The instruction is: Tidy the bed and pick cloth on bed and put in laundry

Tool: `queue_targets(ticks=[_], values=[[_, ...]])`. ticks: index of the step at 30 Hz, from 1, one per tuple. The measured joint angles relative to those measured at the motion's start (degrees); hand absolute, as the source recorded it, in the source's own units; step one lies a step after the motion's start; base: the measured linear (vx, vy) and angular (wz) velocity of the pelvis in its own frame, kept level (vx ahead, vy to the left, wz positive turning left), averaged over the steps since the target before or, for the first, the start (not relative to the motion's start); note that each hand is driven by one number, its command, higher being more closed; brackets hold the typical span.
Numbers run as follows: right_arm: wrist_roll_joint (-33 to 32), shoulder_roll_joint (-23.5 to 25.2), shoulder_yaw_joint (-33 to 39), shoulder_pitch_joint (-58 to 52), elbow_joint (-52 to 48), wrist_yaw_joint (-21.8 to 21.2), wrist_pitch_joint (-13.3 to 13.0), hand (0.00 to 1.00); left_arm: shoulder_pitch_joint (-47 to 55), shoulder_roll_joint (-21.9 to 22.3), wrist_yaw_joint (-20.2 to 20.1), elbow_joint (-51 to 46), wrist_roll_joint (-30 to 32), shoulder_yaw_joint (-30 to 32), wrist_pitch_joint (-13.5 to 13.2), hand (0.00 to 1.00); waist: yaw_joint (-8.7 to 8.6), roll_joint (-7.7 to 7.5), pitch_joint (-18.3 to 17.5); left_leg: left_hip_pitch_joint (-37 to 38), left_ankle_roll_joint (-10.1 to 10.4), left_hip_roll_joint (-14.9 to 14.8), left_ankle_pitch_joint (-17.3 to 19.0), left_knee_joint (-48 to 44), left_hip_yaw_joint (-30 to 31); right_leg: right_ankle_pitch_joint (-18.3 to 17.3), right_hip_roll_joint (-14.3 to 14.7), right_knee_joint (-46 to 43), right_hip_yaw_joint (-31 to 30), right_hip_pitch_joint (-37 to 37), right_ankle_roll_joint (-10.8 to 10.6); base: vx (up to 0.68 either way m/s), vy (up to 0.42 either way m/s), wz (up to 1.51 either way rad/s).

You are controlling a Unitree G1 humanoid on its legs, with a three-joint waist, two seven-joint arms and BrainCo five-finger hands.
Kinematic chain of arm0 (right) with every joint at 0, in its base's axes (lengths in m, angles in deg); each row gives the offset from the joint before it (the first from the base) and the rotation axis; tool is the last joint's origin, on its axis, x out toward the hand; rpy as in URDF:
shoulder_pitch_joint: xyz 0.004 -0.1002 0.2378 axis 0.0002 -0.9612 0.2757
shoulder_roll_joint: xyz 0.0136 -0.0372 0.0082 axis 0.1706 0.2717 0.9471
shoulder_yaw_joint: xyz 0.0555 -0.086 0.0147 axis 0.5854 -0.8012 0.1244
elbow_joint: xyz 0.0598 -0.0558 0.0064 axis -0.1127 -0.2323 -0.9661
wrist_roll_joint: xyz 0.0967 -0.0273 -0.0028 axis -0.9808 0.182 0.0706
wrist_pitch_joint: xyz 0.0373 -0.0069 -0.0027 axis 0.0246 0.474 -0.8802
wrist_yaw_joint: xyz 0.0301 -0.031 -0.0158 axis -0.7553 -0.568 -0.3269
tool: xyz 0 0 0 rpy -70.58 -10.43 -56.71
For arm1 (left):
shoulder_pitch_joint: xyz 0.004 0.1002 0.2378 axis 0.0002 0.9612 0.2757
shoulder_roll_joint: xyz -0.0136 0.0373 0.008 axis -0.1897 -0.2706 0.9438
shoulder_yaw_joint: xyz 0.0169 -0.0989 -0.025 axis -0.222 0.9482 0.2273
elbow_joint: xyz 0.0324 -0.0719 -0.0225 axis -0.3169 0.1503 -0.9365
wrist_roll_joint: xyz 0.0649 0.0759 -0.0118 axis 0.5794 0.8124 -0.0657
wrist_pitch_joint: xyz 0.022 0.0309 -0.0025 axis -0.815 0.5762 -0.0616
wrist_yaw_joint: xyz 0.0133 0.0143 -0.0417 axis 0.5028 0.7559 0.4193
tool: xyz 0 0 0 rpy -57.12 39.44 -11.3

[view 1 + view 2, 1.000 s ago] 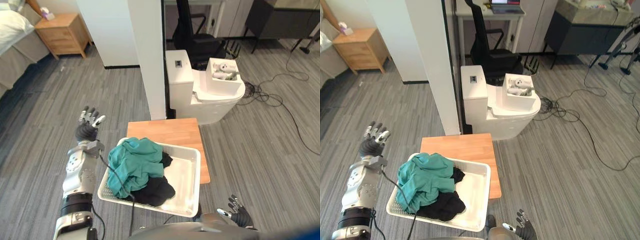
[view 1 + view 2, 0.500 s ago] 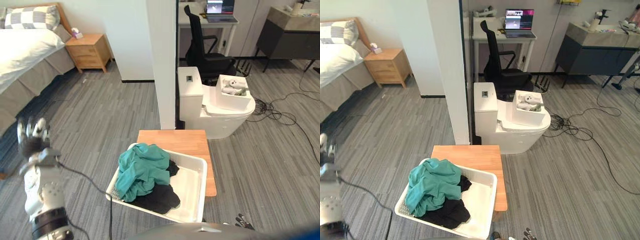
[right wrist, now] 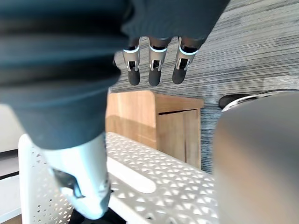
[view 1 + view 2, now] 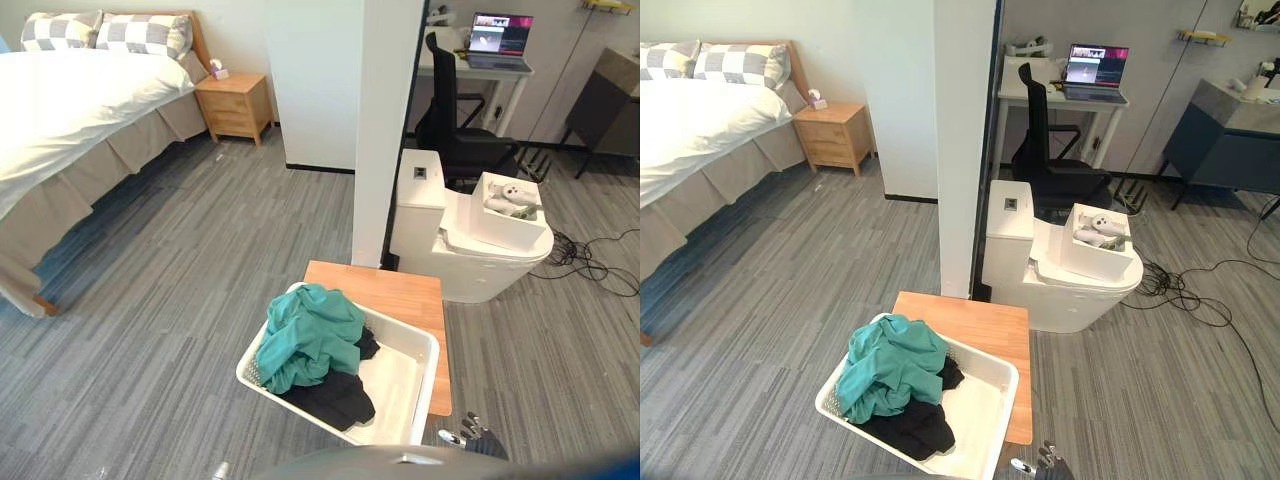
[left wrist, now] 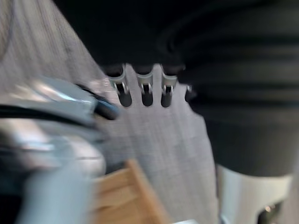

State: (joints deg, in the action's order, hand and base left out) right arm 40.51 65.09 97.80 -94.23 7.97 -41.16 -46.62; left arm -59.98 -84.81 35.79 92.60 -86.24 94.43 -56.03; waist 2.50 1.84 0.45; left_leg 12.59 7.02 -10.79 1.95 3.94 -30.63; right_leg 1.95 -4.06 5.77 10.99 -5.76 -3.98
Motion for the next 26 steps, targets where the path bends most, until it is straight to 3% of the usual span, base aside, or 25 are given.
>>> queue_targets(ticks=[4,8,15,26], values=[[-0.01,0.04,0.15,0.62,0.68,0.32,1.62,0.00,-2.45,0.37,0.33,1.22,15.32,-2.26,0.27,0.00,0.01,0.32,-0.07,0.41,0.43,-0.28,-0.10,0.10,0.17,-0.65,0.24,0.00,0.53,-0.58,0.02,0.03,-0.022,0.05],[0.02,-0.29,0.21,1.01,0.52,0.54,2.27,0.00,-5.34,-0.81,1.30,1.60,31.25,-6.91,2.63,0.00,-0.06,0.55,-0.10,0.54,0.58,-0.25,0.02,0.32,-0.29,-0.70,0.37,-0.25,0.13,-0.62,0.00,0.03,-0.013,-0.06],[0.12,-0.41,0.20,1.92,0.53,0.83,3.32,0.00,-7.54,-3.49,1.29,2.55,29.28,-16.05,6.87,0.00,-0.28,0.87,0.39,1.98,0.89,-0.31,0.24,0.81,-2.13,-0.69,1.14,0.07,-1.71,-0.61,0.01,-0.02,-0.037,-0.14],[0.56,0.03,0.17,2.63,0.45,1.12,3.20,0.00,-8.35,-4.62,0.86,3.68,27.40,-18.99,5.06,0.00,-0.12,0.77,1.21,2.54,1.36,-0.96,0.67,0.48,-3.34,-0.72,1.92,0.07,-2.68,-0.59,0.05,-0.02,-0.043,-0.06]])
